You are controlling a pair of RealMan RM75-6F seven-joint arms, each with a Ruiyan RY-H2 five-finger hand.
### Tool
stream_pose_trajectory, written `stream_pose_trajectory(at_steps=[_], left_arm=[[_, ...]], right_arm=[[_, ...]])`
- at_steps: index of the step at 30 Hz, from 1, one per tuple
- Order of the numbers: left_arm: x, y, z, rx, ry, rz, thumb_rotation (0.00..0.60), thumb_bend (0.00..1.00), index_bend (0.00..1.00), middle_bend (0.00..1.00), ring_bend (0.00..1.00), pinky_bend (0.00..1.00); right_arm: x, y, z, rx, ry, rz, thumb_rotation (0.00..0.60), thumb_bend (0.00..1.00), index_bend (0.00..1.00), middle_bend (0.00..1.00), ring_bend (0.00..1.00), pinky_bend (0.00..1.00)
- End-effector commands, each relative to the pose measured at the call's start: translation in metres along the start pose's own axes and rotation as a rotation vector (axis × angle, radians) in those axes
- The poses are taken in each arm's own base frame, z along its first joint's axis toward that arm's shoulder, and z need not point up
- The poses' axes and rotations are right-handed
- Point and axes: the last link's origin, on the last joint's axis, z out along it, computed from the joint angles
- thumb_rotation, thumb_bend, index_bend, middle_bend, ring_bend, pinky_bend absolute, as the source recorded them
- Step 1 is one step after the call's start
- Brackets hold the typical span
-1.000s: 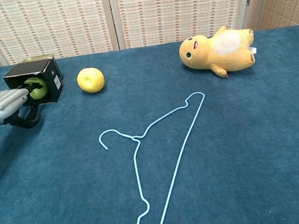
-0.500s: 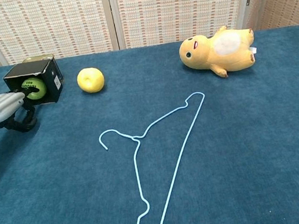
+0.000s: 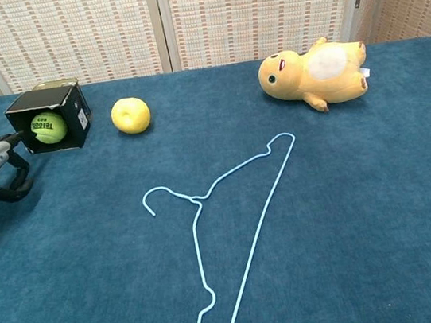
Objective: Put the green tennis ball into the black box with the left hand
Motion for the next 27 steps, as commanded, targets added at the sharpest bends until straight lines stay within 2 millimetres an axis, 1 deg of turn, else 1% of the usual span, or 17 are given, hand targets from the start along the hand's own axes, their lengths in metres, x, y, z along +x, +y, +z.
stream_pose_trajectory(at_steps=[1, 4, 7, 10, 11, 12, 13, 14, 17, 20, 23, 25, 27], left_arm=[[-0.001, -0.007, -0.011, 0.017, -0.005, -0.004, 0.600, 0.47, 0.00, 0.00, 0.00, 0.00], [0.001, -0.013, -0.027, 0.029, 0.015, -0.014, 0.600, 0.47, 0.00, 0.00, 0.00, 0.00], [0.008, -0.026, -0.051, 0.072, 0.056, 0.015, 0.600, 0.46, 0.00, 0.00, 0.00, 0.00], [0.022, -0.043, -0.089, 0.112, 0.095, -0.016, 0.600, 0.46, 0.00, 0.00, 0.00, 0.00], [0.028, -0.052, -0.106, 0.128, 0.093, -0.044, 0.600, 0.44, 0.00, 0.00, 0.00, 0.00], [0.033, -0.059, -0.119, 0.138, 0.087, -0.066, 0.600, 0.43, 0.00, 0.00, 0.00, 0.00], [0.041, -0.067, -0.136, 0.153, 0.085, -0.106, 0.600, 0.40, 0.00, 0.00, 0.00, 0.00], [0.047, -0.072, -0.148, 0.162, 0.092, -0.143, 0.600, 0.37, 0.00, 0.00, 0.00, 0.00], [0.060, -0.080, -0.184, 0.171, 0.142, -0.235, 0.600, 0.33, 0.00, 0.00, 0.00, 0.00], [0.060, -0.082, -0.212, 0.178, 0.211, -0.275, 0.600, 0.32, 0.00, 0.00, 0.00, 0.00], [0.057, -0.082, -0.230, 0.182, 0.285, -0.323, 0.600, 0.32, 0.00, 0.00, 0.00, 0.00], [0.052, -0.082, -0.235, 0.169, 0.302, -0.346, 0.600, 0.32, 0.00, 0.00, 0.00, 0.00], [0.045, -0.084, -0.235, 0.159, 0.268, -0.339, 0.600, 0.32, 0.00, 0.00, 0.00, 0.00]], right_arm=[[0.000, 0.000, -0.001, 0.004, -0.001, 0.000, 0.600, 0.00, 0.00, 0.00, 0.00, 0.00], [0.000, 0.001, -0.002, 0.008, -0.001, 0.003, 0.600, 0.00, 0.00, 0.00, 0.00, 0.00], [0.001, 0.001, -0.003, 0.015, 0.000, 0.006, 0.600, 0.00, 0.00, 0.00, 0.00, 0.00], [0.002, 0.003, -0.005, 0.019, 0.000, 0.012, 0.600, 0.00, 0.00, 0.00, 0.00, 0.00], [0.002, 0.004, -0.005, 0.018, 0.002, 0.015, 0.600, 0.00, 0.00, 0.00, 0.00, 0.00], [0.002, 0.004, -0.006, 0.018, 0.004, 0.017, 0.600, 0.00, 0.00, 0.00, 0.00, 0.00], [0.003, 0.005, -0.006, 0.019, 0.006, 0.018, 0.600, 0.00, 0.00, 0.00, 0.00, 0.00], [0.003, 0.004, -0.006, 0.020, 0.008, 0.018, 0.600, 0.00, 0.00, 0.00, 0.00, 0.00], [0.002, 0.003, -0.008, 0.029, 0.006, 0.015, 0.600, 0.00, 0.00, 0.00, 0.00, 0.00], [0.002, 0.002, -0.010, 0.034, 0.008, 0.012, 0.600, 0.00, 0.00, 0.00, 0.00, 0.00], [0.001, 0.001, -0.012, 0.035, 0.009, 0.011, 0.600, 0.00, 0.00, 0.00, 0.00, 0.00], [0.001, 0.001, -0.013, 0.037, 0.010, 0.010, 0.600, 0.00, 0.00, 0.00, 0.00, 0.00], [0.001, 0.000, -0.014, 0.041, 0.011, 0.010, 0.600, 0.00, 0.00, 0.00, 0.00, 0.00]])
